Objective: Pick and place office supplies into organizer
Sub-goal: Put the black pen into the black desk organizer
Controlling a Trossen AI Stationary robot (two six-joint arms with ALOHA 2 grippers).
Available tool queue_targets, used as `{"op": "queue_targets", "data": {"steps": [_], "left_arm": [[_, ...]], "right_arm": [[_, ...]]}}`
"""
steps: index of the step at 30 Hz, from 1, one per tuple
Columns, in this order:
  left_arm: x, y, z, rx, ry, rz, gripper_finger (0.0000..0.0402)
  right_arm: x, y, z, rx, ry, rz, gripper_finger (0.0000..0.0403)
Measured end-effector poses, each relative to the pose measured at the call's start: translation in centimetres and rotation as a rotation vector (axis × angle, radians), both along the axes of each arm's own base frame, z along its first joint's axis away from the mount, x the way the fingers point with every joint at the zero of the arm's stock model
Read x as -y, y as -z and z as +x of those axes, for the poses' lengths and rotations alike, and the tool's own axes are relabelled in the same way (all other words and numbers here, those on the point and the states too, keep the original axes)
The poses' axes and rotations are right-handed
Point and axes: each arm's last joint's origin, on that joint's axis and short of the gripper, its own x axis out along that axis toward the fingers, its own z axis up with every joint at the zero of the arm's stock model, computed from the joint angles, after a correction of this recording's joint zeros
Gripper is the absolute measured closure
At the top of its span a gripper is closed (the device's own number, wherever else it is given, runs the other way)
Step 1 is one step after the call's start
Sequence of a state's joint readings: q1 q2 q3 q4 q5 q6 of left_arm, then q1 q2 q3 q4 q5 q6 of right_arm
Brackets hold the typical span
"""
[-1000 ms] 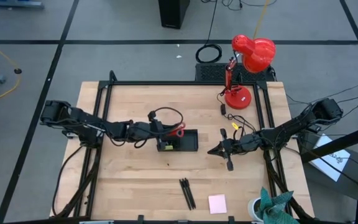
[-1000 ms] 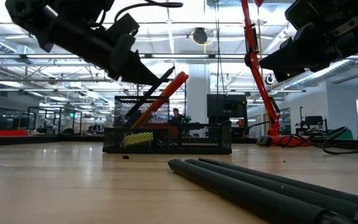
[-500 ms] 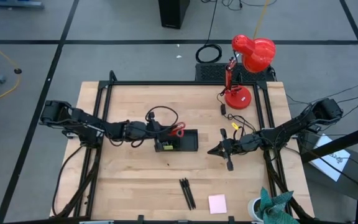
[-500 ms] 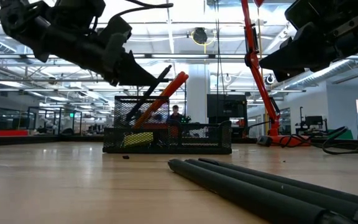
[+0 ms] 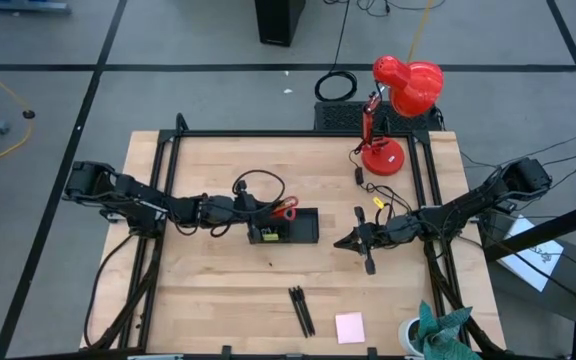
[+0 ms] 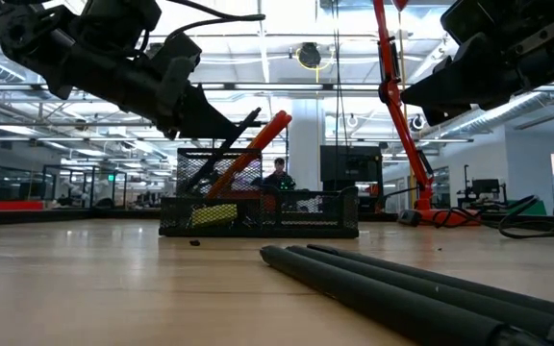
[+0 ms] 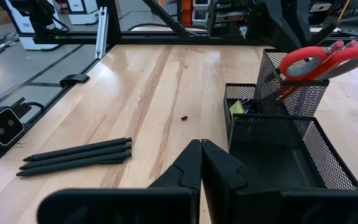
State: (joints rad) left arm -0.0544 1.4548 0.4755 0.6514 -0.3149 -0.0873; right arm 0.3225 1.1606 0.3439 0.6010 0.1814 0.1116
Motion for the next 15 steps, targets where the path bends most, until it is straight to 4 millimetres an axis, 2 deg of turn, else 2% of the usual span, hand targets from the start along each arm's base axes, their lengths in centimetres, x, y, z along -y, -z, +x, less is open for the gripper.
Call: {"op": "queue_targets", "data": {"steps": [6, 15], "left_arm": [[0.03, 0.05, -0.01, -0.006, 0.011, -0.004, 0.0317], [0.07, 0.01, 0.02, 0.001, 0.023, -0.013, 0.0341]], "right_arm": [[0.0, 0.0, 0.0, 0.0, 0.0, 0.0, 0.0399], [0.0, 0.0, 0.0, 0.0, 0.0, 0.0, 0.0399]]}}
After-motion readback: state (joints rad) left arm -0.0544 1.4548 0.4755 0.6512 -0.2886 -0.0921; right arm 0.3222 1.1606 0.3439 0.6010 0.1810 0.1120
